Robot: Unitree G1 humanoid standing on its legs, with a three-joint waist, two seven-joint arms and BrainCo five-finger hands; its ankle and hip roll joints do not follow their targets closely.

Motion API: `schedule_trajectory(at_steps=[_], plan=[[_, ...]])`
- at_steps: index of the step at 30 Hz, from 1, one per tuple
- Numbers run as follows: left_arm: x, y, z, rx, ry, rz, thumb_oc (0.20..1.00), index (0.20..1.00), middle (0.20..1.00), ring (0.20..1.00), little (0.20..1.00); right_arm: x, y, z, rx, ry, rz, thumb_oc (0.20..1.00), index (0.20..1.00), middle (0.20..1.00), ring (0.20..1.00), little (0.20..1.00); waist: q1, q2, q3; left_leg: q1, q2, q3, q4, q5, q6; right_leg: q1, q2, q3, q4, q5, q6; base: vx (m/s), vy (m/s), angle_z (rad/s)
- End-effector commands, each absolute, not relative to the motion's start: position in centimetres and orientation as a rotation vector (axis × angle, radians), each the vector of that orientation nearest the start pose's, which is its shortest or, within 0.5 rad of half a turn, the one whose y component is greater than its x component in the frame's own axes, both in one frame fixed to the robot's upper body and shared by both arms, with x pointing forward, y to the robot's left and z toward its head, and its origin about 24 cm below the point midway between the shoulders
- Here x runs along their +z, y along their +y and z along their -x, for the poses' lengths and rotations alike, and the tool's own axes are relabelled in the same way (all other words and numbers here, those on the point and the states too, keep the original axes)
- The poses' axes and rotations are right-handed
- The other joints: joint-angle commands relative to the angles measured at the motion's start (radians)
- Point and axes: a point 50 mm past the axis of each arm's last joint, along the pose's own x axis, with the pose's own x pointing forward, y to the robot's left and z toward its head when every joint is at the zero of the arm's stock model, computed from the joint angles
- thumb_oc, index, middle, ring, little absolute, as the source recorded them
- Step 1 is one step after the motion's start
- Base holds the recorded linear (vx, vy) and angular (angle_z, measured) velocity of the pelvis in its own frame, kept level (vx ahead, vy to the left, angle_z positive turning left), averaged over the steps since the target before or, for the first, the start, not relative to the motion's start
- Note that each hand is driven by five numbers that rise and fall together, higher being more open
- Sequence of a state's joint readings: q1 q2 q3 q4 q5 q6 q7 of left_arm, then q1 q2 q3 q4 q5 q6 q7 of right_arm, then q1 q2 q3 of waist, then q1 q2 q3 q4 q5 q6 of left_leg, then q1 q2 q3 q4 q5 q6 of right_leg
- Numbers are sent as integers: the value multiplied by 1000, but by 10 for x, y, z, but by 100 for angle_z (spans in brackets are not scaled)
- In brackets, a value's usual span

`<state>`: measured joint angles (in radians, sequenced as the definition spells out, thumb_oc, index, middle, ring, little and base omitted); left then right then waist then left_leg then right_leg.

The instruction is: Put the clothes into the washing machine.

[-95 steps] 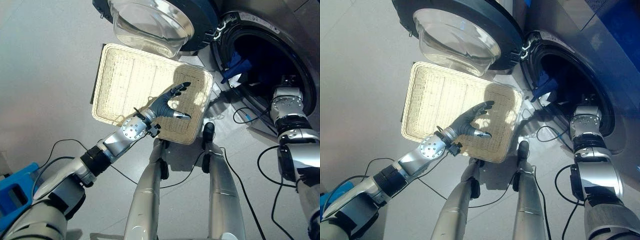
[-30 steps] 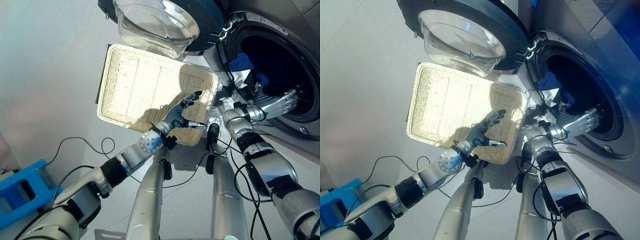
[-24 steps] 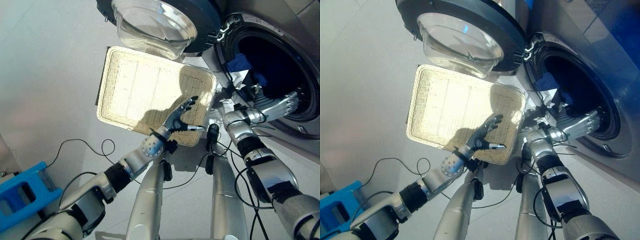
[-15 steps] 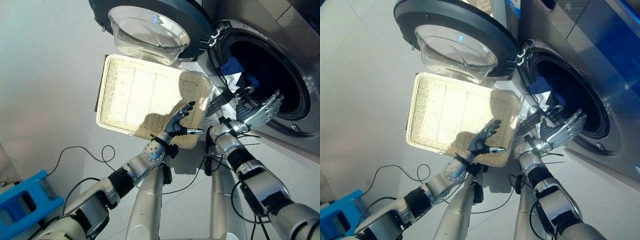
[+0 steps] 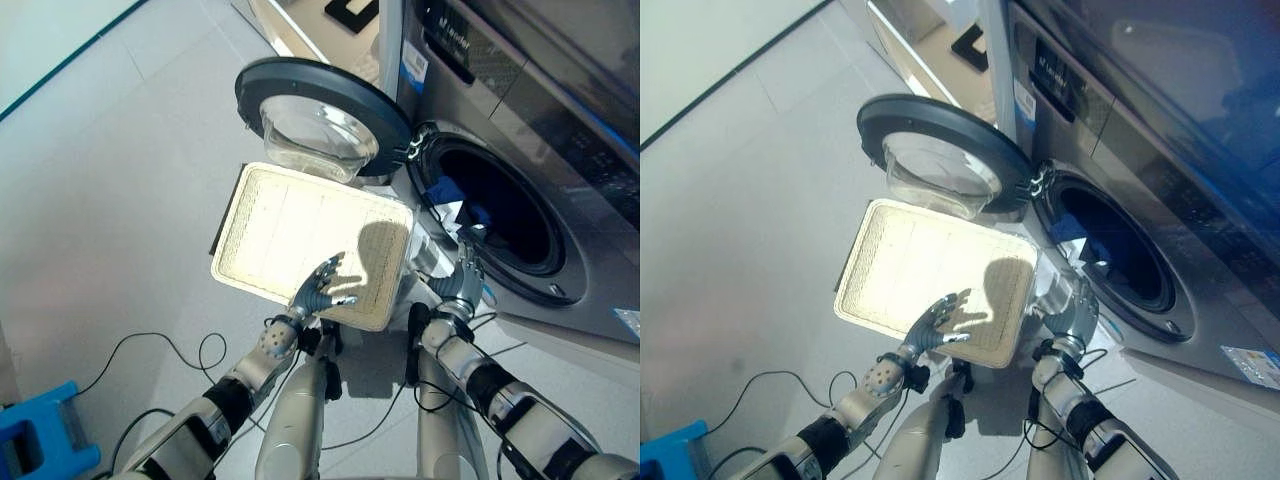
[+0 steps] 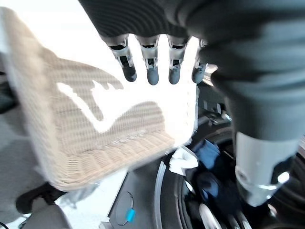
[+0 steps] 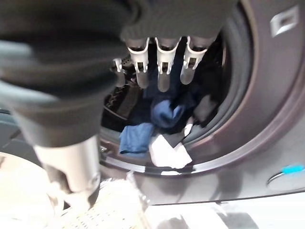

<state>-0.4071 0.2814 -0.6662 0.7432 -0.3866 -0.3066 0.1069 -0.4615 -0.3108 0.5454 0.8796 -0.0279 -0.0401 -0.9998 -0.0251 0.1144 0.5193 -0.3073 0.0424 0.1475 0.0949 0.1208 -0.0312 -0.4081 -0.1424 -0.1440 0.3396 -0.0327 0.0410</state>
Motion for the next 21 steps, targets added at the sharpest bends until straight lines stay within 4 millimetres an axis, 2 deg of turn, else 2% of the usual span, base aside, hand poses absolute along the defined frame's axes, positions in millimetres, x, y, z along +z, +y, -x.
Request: schedule_trajectory(at_steps=[1,6,8,10,11,13,16,18,21], plan=[[-8,109,-292,-311,56,-111,1000,1000,1000,1000,1000,-9,-175,-299,-446,23,775,1000,1000,1000,1000,1000,-12,-55,-37,83,-42,33,78,-125,35,116,32,-62,-38,18,24,127,-3,4],[-32,126,-269,-263,105,-158,1000,1000,1000,1000,1000,-41,-172,-267,-212,104,807,1000,1000,1000,1000,1000,3,-101,-155,202,-42,15,-9,-114,26,260,47,-49,-150,33,34,169,-37,-5],[-41,129,-263,-260,141,-187,1000,1000,1000,1000,1000,-48,-169,-259,-139,124,818,1000,1000,1000,1000,1000,4,-112,-182,232,-42,12,-32,-111,25,293,51,-46,-176,39,36,177,-31,-1],[-63,137,-247,-244,251,-228,1000,1000,1000,1000,1000,-62,-163,-245,-27,164,847,1000,1000,1000,1000,1000,6,-129,-244,289,-38,9,-78,-104,24,347,58,-35,-220,53,43,232,-29,0],[-65,138,-246,-238,263,-228,1000,1000,1000,1000,1000,-63,-162,-244,-16,166,854,1000,1000,1000,1000,1000,6,-131,-249,294,-38,9,-83,-103,24,351,58,-34,-224,55,44,168,-20,1],[-81,144,-233,-208,359,-241,1000,1000,1000,1000,1000,-75,-156,-233,83,217,889,1000,1000,1000,1000,1000,8,-141,-293,328,-38,5,-117,-99,26,387,65,-26,-265,67,46,138,-28,-3],[-83,145,-231,-201,373,-239,1000,1000,1000,1000,1000,-77,-156,-231,97,226,896,1000,1000,1000,1000,1000,8,-142,-296,333,-38,5,-121,-98,26,392,65,-25,-271,69,46,46,-13,-1],[-102,151,-215,-163,492,-231,1000,1000,1000,1000,1000,-95,-145,-217,246,328,911,1000,1000,1000,1000,1000,19,-154,-345,366,-43,-27,-182,-77,21,438,77,-7,-372,118,48,135,-71,6],[-104,151,-215,-184,512,-240,1000,1000,1000,1000,1000,-96,-143,-219,252,330,917,1000,1000,1000,1000,1000,27,-157,-356,360,-43,-46,-182,-75,20,446,81,-2,-384,121,44,25,-33,5]])
